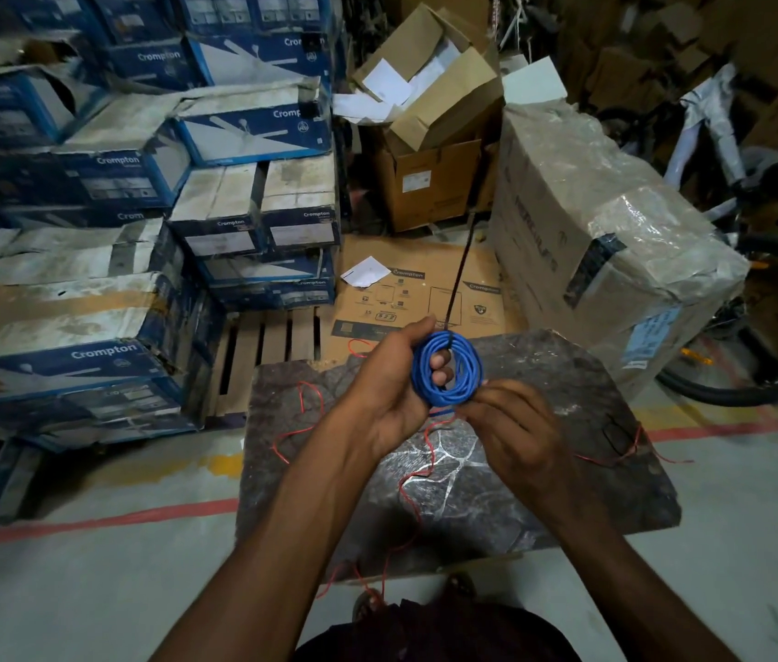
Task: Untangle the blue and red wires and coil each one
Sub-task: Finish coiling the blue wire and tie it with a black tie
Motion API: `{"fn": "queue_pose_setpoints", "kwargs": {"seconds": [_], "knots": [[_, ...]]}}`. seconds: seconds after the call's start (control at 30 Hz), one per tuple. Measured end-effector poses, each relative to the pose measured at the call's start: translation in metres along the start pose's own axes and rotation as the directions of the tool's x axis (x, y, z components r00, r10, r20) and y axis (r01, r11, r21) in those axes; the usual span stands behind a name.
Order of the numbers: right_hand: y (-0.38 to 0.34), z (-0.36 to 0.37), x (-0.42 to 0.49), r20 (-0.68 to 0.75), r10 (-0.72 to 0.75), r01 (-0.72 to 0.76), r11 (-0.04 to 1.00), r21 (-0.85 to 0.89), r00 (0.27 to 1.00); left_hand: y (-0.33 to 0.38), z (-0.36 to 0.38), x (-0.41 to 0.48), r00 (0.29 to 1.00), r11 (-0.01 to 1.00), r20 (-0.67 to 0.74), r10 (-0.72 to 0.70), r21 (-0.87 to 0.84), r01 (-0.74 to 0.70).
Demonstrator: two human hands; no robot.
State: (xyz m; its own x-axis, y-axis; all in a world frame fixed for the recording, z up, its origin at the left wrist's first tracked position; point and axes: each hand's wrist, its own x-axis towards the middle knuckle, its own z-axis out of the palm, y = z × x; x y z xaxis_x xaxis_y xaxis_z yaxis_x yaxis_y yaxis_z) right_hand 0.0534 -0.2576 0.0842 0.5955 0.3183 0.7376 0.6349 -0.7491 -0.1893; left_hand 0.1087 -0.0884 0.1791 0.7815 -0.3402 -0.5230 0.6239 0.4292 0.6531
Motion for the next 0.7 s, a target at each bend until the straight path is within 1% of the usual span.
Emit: {"fn": "queue_pose_setpoints", "kwargs": {"seconds": [0.1,0.2,0.4,0.43,0.53,0.63,0.7], "knots": [[-0.005,0.009,0.001,-0.080,0.055,-0.056,0.998,-0.005,0.995,0.000,0.005,-0.002,0.999,0.998,-0.010,0.037,-0.054,-0.038],[-0.009,0.015,-0.001,-0.138,0.122,-0.117,0.992,0.044,0.983,0.002,0.006,-0.005,0.997,0.996,-0.024,0.080,-0.039,-0.081],[-0.017,0.016,0.006,-0.286,0.244,-0.191,0.961,0.202,0.927,0.008,0.007,-0.015,0.992,0.992,0.052,0.117,-0.046,-0.114],[-0.020,0.015,0.009,-0.302,0.285,-0.217,0.947,0.239,0.910,0.007,0.008,-0.015,0.990,0.990,0.050,0.131,-0.054,-0.129],[-0.029,0.017,0.016,-0.345,0.449,-0.318,0.871,0.374,0.825,0.002,0.013,-0.016,0.982,0.980,0.024,0.185,-0.080,-0.183],[-0.035,0.017,0.019,-0.363,0.524,-0.368,0.831,0.418,0.770,-0.001,0.019,-0.016,0.973,0.968,-0.012,0.232,-0.098,-0.232],[-0.039,0.016,0.022,-0.357,0.555,-0.403,0.814,0.419,0.751,-0.002,0.022,-0.017,0.969,0.962,-0.023,0.247,-0.117,-0.248]]}}
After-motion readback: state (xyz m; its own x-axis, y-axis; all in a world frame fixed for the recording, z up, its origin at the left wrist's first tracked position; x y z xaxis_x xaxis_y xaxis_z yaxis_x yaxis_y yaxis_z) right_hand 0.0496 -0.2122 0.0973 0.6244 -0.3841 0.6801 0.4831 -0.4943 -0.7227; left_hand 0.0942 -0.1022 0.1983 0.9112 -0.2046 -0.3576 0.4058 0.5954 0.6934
